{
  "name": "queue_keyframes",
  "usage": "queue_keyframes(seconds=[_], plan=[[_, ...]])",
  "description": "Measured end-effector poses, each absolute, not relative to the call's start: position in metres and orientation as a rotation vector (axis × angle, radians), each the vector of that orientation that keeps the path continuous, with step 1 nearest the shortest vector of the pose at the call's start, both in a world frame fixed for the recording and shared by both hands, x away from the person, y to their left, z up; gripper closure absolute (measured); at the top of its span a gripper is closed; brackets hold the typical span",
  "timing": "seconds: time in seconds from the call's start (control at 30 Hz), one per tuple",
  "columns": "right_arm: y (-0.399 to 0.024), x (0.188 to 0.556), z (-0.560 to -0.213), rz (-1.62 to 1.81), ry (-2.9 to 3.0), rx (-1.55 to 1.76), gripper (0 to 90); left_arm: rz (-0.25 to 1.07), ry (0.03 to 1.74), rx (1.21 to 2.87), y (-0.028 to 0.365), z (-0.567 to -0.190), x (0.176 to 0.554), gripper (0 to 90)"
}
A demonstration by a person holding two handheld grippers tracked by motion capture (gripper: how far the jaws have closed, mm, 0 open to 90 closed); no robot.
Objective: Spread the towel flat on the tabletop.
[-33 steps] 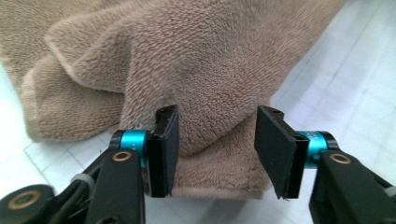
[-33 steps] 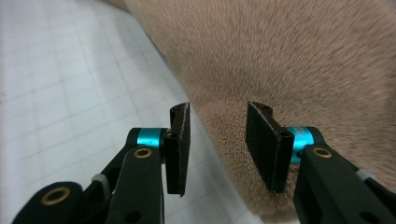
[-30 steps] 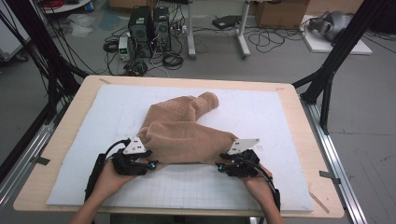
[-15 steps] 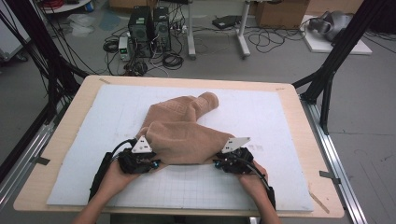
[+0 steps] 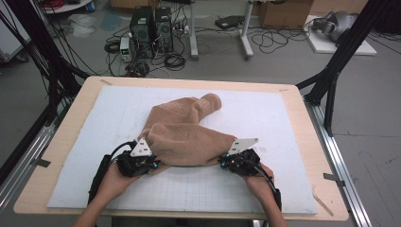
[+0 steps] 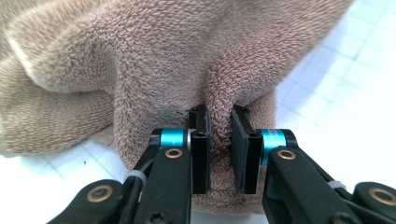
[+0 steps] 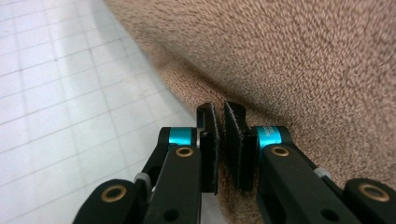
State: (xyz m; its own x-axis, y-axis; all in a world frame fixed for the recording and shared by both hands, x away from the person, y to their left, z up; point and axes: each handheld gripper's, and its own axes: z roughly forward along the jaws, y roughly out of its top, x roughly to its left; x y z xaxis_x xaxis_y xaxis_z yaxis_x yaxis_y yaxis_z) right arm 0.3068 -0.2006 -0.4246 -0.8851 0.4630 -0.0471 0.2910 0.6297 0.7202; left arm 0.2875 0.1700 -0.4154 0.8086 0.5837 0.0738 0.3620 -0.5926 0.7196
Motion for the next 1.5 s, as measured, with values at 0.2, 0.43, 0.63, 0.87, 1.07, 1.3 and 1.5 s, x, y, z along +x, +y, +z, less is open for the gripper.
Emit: queue_keyframes(seconds=[0.2, 0.43, 0.63, 0.87, 1.07, 1.3, 1.5], plan=[[-0.207, 0.295, -0.395, 1.143, 2.587, 0.548, 84.7, 0.406, 0.635, 2.23, 0.177, -0.387, 0.277, 79.7], [-0.214, 0.277, -0.358, 1.213, 2.543, 0.482, 84.8, 0.404, 0.584, 2.169, 0.187, -0.351, 0.265, 80.0], [-0.223, 0.282, -0.329, 1.231, 2.48, 0.477, 84.7, 0.412, 0.582, 2.117, 0.192, -0.333, 0.272, 80.3], [-0.218, 0.341, -0.341, 1.193, 2.473, 0.656, 84.6, 0.442, 0.71, 2.099, 0.181, -0.351, 0.331, 80.5], [-0.214, 0.389, -0.378, 1.099, 2.54, 0.839, 84.5, 0.401, 0.826, 2.151, 0.171, -0.388, 0.379, 80.5], [-0.205, 0.407, -0.409, 1.025, 2.596, 0.902, 81.8, 0.375, 0.876, 2.18, 0.168, -0.405, 0.393, 78.2], [-0.21, 0.391, -0.39, 1.132, 2.537, 0.87, 71.6, 0.379, 0.862, 2.092, 0.183, -0.383, 0.379, 67.6]])
